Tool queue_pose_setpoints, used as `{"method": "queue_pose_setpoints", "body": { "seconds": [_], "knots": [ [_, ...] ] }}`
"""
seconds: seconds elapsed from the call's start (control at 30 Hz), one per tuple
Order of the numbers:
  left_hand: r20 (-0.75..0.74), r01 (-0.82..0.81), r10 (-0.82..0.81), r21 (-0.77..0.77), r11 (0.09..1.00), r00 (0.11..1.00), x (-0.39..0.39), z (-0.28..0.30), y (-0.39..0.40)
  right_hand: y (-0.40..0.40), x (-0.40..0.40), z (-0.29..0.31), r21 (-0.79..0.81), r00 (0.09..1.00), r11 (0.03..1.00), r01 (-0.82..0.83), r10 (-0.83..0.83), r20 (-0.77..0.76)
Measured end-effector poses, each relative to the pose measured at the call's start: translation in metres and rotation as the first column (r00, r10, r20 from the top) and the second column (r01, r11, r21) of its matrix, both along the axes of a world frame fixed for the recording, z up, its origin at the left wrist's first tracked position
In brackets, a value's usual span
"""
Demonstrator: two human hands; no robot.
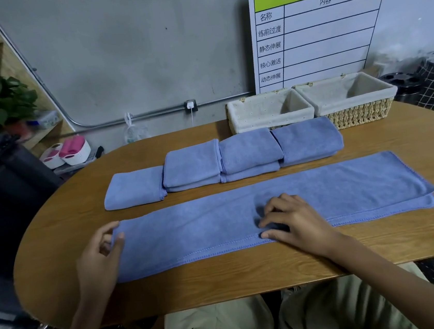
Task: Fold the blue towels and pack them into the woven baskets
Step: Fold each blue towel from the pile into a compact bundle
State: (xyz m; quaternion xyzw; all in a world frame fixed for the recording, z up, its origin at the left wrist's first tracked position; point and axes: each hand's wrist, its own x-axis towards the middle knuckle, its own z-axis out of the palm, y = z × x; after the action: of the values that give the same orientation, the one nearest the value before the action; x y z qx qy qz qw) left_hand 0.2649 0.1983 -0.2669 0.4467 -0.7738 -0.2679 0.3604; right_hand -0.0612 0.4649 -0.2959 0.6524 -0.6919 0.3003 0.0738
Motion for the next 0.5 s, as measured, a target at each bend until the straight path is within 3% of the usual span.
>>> {"method": "queue_pose_setpoints", "body": {
  "seconds": [0.1,0.23,0.33,0.5],
  "knots": [
    [-0.055,-0.037,0.036,-0.023,0.999,0.998,-0.001,0.003,-0.004,-0.001,0.000,0.000,-0.017,0.997,0.999,-0.039,0.038,-0.073],
    [0.207,-0.005,0.001,0.018,1.000,0.978,-0.001,-0.002,-0.021,-0.005,0.001,0.003,-0.036,0.966,0.995,-0.090,0.078,-0.248],
    [0.172,0.003,-0.008,0.029,1.000,0.985,-0.001,0.008,-0.024,-0.006,0.004,0.006,-0.079,0.921,0.991,-0.109,0.071,-0.382],
    [0.242,0.033,-0.042,0.042,0.999,0.969,0.007,0.007,-0.029,-0.004,0.007,0.009,-0.057,0.919,0.994,-0.092,0.063,-0.389]
  ]
}}
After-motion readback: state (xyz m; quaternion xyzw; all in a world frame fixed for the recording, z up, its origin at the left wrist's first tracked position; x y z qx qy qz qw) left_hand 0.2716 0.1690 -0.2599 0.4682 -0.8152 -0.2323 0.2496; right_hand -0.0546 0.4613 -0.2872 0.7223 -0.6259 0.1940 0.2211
